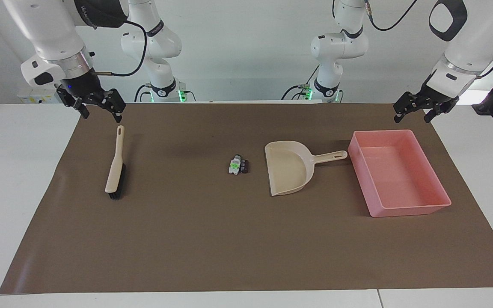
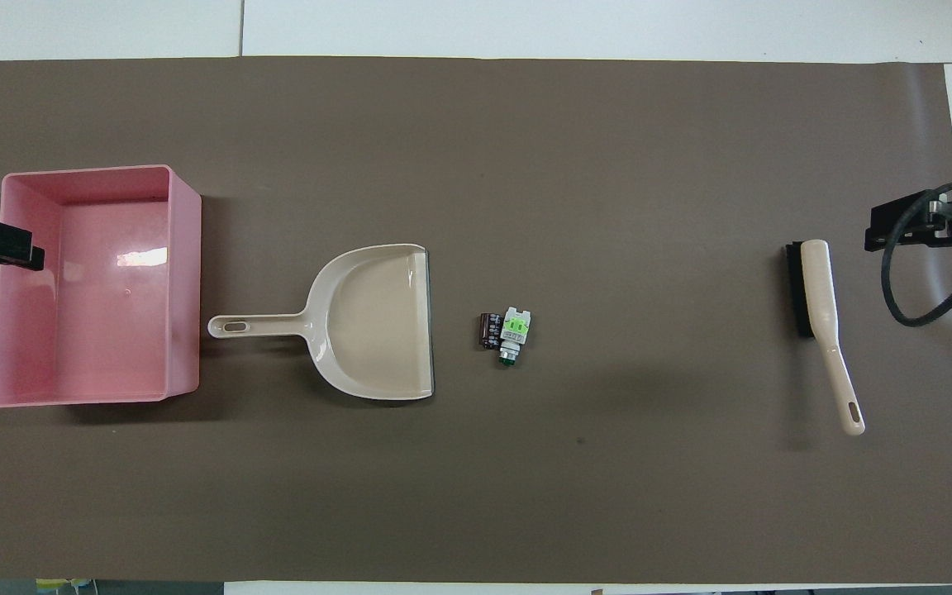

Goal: Clean e-waste and dump in bin
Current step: 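Grasp the beige brush handle with the right gripper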

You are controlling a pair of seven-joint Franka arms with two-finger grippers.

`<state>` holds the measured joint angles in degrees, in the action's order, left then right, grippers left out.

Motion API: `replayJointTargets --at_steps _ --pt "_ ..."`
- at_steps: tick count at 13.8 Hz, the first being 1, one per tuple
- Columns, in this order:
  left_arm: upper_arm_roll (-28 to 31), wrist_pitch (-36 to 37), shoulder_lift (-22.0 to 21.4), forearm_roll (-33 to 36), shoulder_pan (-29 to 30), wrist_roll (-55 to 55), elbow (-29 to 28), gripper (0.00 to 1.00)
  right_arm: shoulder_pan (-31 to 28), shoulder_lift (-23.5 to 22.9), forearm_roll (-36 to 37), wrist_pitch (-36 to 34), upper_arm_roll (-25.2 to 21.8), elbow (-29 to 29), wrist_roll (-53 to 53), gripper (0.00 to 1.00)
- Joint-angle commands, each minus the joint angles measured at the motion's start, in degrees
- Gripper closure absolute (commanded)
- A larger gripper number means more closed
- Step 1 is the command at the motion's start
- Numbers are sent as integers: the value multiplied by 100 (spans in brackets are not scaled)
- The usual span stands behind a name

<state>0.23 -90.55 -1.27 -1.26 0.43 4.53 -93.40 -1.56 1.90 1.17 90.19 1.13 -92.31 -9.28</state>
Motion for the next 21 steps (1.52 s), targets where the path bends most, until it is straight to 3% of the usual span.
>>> replayJointTargets --at_steps 1,10,13,17,21 --pt "3 -60 -154 73 -8 -66 -179 0 -20 -23 -2 -72 19 81 14 0" --pt "3 -60 -154 64 -8 -66 -179 0 -72 -6 -73 -72 19 29 40 0" --pt "3 -60 -154 73 -8 -66 -179 0 -186 134 -82 -28 10 -295 303 0" --pt "3 -60 -154 65 -16 -66 -179 0 -652 1082 -82 1323 1 -2595 1594 0" --pt "3 -60 -154 64 -16 -66 -179 0 -845 1137 -73 2043 -8 -3617 2183 0"
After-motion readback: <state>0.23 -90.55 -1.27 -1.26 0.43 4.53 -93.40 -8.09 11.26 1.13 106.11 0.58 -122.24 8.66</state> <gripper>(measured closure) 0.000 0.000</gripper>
